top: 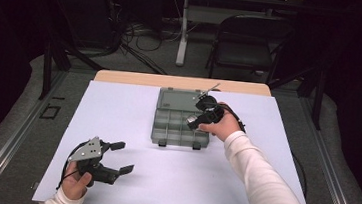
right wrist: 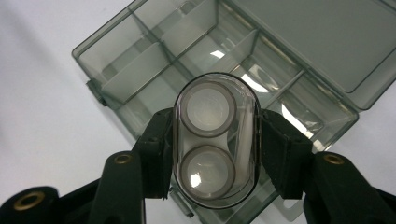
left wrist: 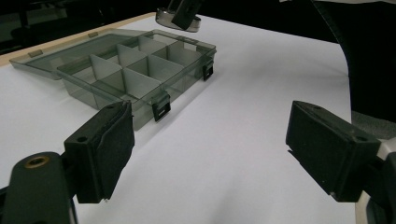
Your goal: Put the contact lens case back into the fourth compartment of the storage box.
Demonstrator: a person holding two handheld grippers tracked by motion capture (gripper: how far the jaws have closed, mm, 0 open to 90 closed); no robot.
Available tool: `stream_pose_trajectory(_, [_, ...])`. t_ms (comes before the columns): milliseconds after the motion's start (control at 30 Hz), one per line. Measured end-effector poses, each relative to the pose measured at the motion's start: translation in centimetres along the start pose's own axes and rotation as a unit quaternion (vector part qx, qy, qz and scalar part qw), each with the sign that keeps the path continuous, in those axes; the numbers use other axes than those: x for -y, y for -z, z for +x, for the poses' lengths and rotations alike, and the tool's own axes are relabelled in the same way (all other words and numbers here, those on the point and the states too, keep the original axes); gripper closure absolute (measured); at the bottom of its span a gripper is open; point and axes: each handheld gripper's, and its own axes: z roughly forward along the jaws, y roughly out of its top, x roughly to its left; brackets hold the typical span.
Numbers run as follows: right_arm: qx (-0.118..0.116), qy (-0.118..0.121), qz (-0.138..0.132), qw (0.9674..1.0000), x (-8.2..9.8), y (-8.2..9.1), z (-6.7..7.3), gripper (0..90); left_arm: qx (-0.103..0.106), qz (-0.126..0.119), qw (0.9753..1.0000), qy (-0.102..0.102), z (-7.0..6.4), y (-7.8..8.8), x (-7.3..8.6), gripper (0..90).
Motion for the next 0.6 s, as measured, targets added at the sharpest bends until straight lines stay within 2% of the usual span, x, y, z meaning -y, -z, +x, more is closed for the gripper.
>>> stream_pose_trajectory(200, [0.002, -0.014, -0.011, 0.9998, -0.2, -0.4, -1.0, 49.0, -0.002, 0.004, 1.0, -0.002, 0.0, 0.0, 0.0, 16.0])
stream_pose_trajectory(367, [0.007, -0.011, -0.018, 0.9997, -0.1, -0.7, -1.9, 49.0, -0.002, 0.001, 1.0, 0.001, 0.0, 0.0, 0.0, 16.0])
stream_pose_trajectory(600, [0.011, -0.03, -0.03, 0.999, 0.0, -1.2, -3.0, 49.1, -0.003, 0.002, 1.0, 0.001, 0.0, 0.0, 0.1, 16.0])
